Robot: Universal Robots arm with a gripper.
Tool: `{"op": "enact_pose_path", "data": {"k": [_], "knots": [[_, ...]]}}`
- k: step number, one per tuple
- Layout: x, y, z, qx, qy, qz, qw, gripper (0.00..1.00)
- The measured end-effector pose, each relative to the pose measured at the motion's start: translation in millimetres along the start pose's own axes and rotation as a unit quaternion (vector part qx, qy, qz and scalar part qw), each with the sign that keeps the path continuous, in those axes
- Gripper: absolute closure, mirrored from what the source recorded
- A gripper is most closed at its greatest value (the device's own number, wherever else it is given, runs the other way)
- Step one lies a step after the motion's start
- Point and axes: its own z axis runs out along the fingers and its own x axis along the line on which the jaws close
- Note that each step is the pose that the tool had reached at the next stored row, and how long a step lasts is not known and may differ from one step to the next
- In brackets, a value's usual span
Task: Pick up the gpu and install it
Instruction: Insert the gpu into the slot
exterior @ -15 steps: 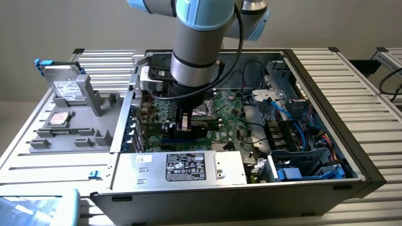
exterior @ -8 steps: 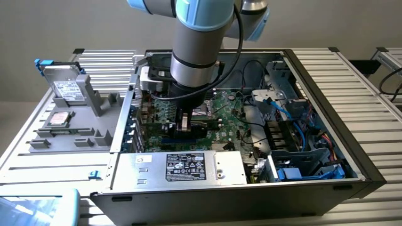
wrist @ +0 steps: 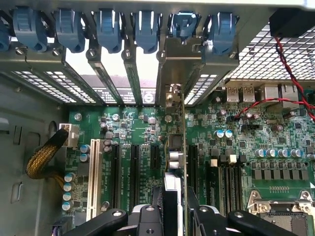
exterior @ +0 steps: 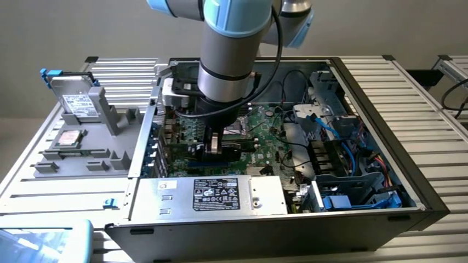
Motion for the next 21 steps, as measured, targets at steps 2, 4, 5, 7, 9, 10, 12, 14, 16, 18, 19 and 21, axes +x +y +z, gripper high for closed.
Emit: {"op": "enact_pose_path", "data": {"k": [2, 4, 5, 7, 9, 10, 12, 14, 16, 18, 19, 21], "knots": [[0.0, 0.2, 0.3, 0.0000, 0.0000, 0.000, 1.0000, 0.71], [0.0, 0.3, 0.4, -0.0001, 0.0000, 0.000, 1.0000, 0.71], [0.0, 0.3, 0.6, 0.0000, 0.0000, 0.000, 1.0000, 0.71], [-0.1, 0.6, 0.9, 0.0000, -0.0001, 0.000, 1.0000, 0.71], [-0.1, 0.5, 1.3, 0.0000, -0.0001, 0.000, 1.0000, 0.71], [-0.2, 0.6, 1.6, 0.0000, -0.0001, 0.000, 1.0000, 0.71], [-0.2, 0.7, 1.7, 0.0000, 0.0000, 0.000, 1.0000, 0.71], [-0.2, 0.8, 1.7, 0.0000, 0.0000, 0.000, 1.0000, 0.71], [-0.2, 0.8, 1.8, 0.0000, -0.0001, 0.000, 1.0000, 0.71], [-0.2, 0.8, 1.8, 0.0000, -0.0001, 0.000, 1.0000, 0.71], [-0.2, 0.8, 1.8, 0.0000, -0.0001, 0.000, 1.0000, 0.71], [-0.2, 0.8, 1.8, -0.0001, -0.0001, 0.000, 1.0000, 0.71]]}}
